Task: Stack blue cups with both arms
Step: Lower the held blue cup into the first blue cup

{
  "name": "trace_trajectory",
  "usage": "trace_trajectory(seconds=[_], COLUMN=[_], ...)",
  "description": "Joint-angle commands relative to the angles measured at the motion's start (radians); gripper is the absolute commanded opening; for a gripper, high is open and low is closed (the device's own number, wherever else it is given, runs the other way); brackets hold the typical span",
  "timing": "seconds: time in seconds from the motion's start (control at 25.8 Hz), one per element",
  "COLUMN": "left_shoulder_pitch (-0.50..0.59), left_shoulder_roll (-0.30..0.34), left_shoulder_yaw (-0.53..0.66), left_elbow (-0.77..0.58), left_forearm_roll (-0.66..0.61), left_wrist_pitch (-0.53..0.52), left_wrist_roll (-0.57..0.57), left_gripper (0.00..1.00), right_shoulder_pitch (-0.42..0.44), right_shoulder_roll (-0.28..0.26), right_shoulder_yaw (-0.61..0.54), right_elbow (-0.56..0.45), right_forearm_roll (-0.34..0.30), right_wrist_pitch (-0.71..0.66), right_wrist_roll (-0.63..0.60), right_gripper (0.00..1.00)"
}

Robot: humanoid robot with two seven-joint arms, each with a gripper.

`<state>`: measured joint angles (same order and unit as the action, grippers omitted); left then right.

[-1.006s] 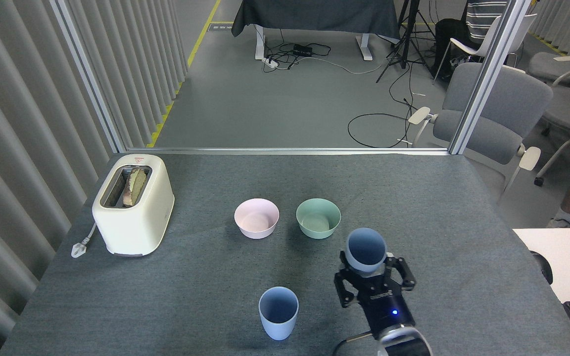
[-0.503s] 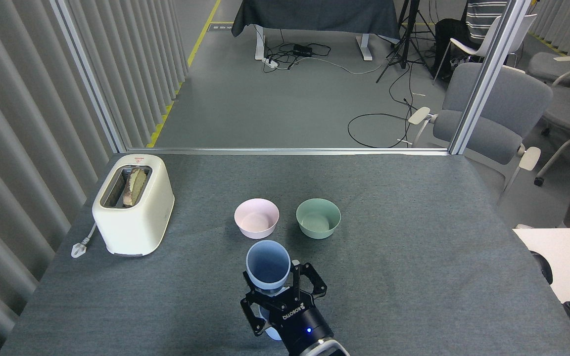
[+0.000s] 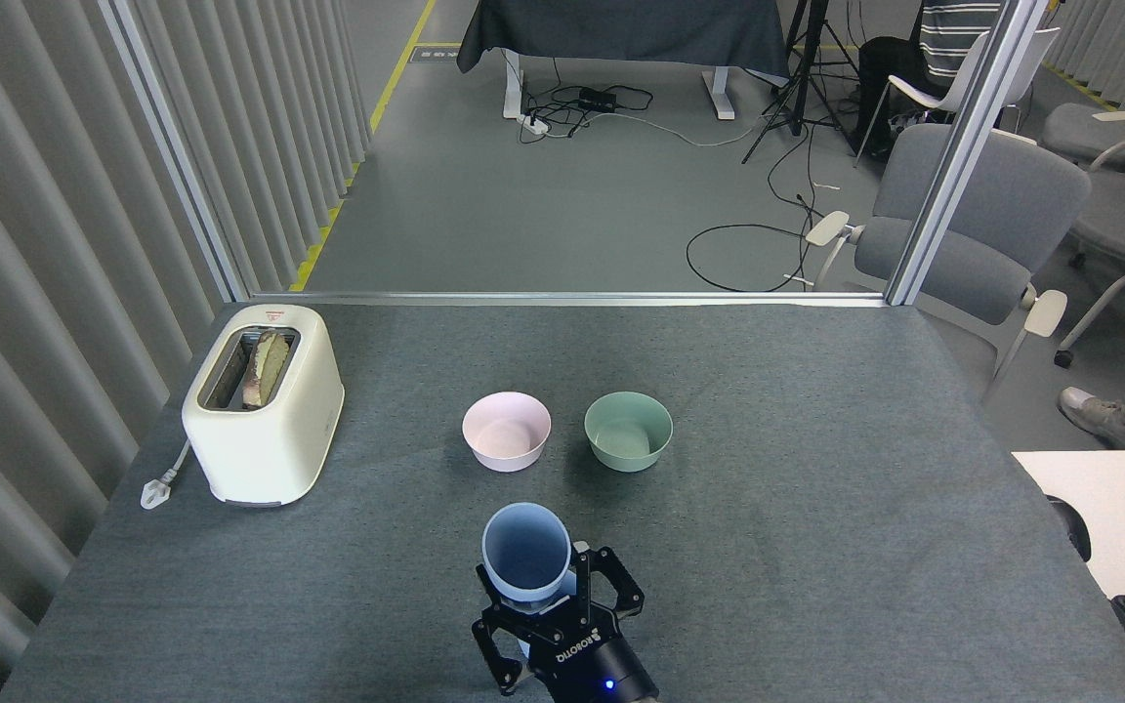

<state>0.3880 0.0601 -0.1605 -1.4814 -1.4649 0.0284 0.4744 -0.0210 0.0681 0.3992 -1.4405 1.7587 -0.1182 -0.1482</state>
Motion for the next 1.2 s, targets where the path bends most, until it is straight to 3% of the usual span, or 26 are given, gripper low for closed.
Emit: trace_trajectory(seconds=[0.0, 1.16], left_shoulder_pitch=[0.000, -0.001], left_shoulder_roll=[0.001, 0.000], left_shoulder_yaw=[0.001, 0.001], left_elbow=[0.000, 0.009], left_forearm_roll=[0.000, 0.002], left_wrist_pitch=[0.001, 0.001], left_wrist_roll=[0.000, 0.001], left_gripper=[1.00, 1.00], right_shoulder_pitch=[0.010, 0.042], right_shoulder_roll=[-0.014, -0.014], right_shoulder_yaw=[-0.006, -0.057], right_elbow=[-0.018, 0.009], right_forearm_roll=[-0.004, -0.010], right_wrist_pitch=[0.002, -0.003], right_wrist_roll=[-0.005, -0.008], right_gripper=[0.72, 0.74])
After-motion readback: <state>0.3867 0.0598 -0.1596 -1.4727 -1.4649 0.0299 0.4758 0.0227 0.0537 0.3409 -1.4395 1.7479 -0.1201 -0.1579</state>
